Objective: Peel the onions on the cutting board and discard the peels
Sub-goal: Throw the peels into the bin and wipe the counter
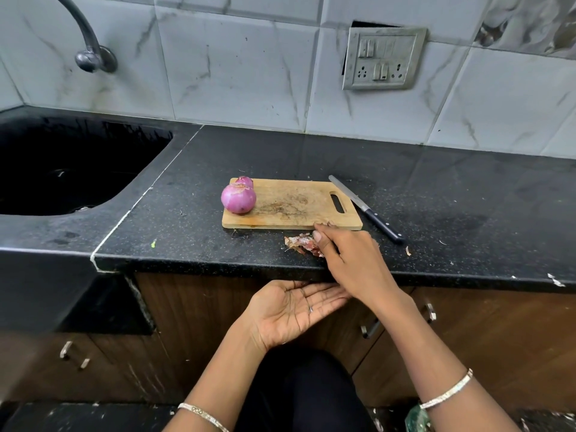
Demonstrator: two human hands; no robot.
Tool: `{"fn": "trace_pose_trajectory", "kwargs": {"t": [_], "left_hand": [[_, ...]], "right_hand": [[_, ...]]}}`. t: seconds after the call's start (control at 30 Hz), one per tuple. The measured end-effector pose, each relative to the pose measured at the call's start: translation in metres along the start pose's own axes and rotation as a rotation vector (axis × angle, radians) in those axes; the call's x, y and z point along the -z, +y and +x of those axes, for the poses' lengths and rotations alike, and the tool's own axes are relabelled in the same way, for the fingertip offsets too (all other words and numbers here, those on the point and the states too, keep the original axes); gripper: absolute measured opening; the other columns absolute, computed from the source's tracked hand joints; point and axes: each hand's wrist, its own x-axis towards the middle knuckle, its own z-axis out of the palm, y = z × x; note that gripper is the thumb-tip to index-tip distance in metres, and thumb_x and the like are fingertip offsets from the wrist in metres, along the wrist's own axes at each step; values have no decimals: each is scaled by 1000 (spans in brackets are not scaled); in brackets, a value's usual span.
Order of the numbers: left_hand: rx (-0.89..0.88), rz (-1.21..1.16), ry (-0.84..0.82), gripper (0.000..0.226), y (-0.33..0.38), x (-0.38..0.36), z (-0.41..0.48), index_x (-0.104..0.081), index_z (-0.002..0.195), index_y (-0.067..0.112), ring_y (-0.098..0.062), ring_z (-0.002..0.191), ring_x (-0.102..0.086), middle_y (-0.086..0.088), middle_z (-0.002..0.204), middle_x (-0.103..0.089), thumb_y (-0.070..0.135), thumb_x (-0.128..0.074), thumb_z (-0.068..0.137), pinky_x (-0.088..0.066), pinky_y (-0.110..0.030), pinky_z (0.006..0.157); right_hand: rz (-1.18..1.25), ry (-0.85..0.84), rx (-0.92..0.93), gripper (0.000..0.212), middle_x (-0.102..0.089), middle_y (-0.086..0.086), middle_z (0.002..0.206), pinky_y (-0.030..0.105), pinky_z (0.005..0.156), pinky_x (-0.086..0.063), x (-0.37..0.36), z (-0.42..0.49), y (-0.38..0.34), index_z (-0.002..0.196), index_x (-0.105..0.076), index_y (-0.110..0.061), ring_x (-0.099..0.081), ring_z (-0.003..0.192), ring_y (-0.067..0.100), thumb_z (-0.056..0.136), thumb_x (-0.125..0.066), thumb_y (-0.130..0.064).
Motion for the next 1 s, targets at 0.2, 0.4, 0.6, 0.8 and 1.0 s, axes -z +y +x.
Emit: {"fn": "trace_pose_trajectory", "kwargs": {"t": [0.2,0.4,0.6,0.8,1.0], "left_hand": [[-48,46,71,55,1,6,4,-60,113,-20,-46,92,-73,-35,115,-65,23,-26,109,-58,-57,84],[-10,40,67,57,4,6,1,-57,113,-28,-55,109,-57,-46,117,-60,19,-26,108,-35,-59,109],[42,-34,42,60,6,8,2,-53,118,-31,-57,116,-51,-48,124,-55,21,-24,108,-26,-59,113],[-12,-6,-5,57,3,4,2,-63,107,-25,-53,93,-71,-39,114,-65,20,-28,105,-56,-60,84],[-26,-50,-53,42,2,2,-1,-67,100,-17,-43,82,-74,-31,98,-69,12,-38,93,-62,-56,63]], "right_hand": [[7,-110,98,50,-41,-1,158,21,119,-14,-21,-11,-22,154,-40,-17,-31,149,11,110,-31,-39],[210,33,153,31,-72,0,121,39,98,-50,-18,11,-18,125,-70,-14,-64,114,14,104,-51,-29],[152,-152,284,35,-70,-3,129,40,105,-48,-26,27,-16,127,-70,-19,-59,126,13,102,-51,-34],[217,-125,255,32,-65,-6,136,33,113,-42,-19,-1,-7,131,-68,-20,-51,134,4,103,-55,-25],[380,18,204,26,-70,-8,127,17,112,-38,-13,-52,-14,123,-73,-18,-55,127,-5,100,-60,-19]]}}
